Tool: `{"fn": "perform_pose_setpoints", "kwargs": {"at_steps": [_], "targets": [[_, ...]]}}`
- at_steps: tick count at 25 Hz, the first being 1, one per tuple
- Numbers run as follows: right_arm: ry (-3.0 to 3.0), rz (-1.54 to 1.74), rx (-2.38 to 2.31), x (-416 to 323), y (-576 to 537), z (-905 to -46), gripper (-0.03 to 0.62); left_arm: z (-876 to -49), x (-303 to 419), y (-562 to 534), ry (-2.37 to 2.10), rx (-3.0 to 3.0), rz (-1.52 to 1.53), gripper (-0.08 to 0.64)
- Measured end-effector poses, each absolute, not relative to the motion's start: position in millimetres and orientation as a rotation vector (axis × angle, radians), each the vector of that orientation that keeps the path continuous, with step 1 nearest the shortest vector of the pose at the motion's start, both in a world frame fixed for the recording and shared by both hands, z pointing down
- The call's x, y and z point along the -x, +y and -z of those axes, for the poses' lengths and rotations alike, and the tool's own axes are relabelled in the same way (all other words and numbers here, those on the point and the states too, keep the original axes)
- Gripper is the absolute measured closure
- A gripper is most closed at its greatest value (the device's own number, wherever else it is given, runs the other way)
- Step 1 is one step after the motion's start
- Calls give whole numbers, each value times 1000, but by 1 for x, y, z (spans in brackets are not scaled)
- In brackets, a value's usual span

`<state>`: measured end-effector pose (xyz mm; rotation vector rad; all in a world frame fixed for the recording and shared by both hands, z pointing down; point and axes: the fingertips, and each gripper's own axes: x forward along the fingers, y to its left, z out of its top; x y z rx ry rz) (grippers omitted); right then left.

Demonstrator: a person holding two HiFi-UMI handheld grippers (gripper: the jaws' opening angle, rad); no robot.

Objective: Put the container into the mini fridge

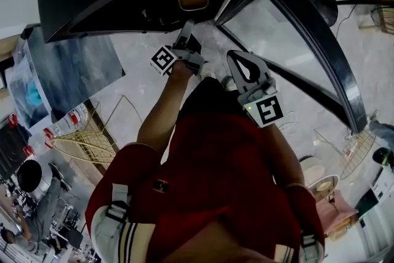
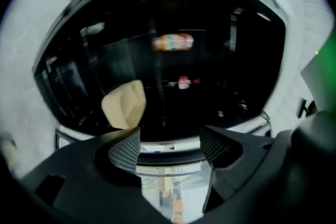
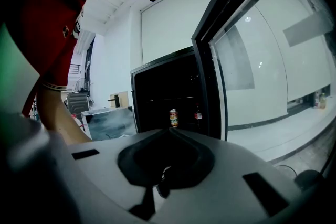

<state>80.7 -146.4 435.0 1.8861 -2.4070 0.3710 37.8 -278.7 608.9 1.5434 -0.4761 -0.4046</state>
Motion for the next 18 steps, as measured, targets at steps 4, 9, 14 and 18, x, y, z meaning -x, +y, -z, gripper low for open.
{"fn": "perform_pose_setpoints", "kwargs": {"at_steps": [4,9,14,18], "targets": [[-2434,-360,-1877,-80,-137,-422,595,-555,-32,-261,-444,-1645,434,212],[-2466,-315,-1850,-80,-124,-405,595,-507,-20,-242,-470,-1789,417,274],[-2489,-307,-1842,-80,-110,-386,595,-448,-8,-220,-464,-2011,421,351],[-2550,-254,-1861,-79,-98,-365,595,-415,-3,-194,-478,-2155,351,412]]}}
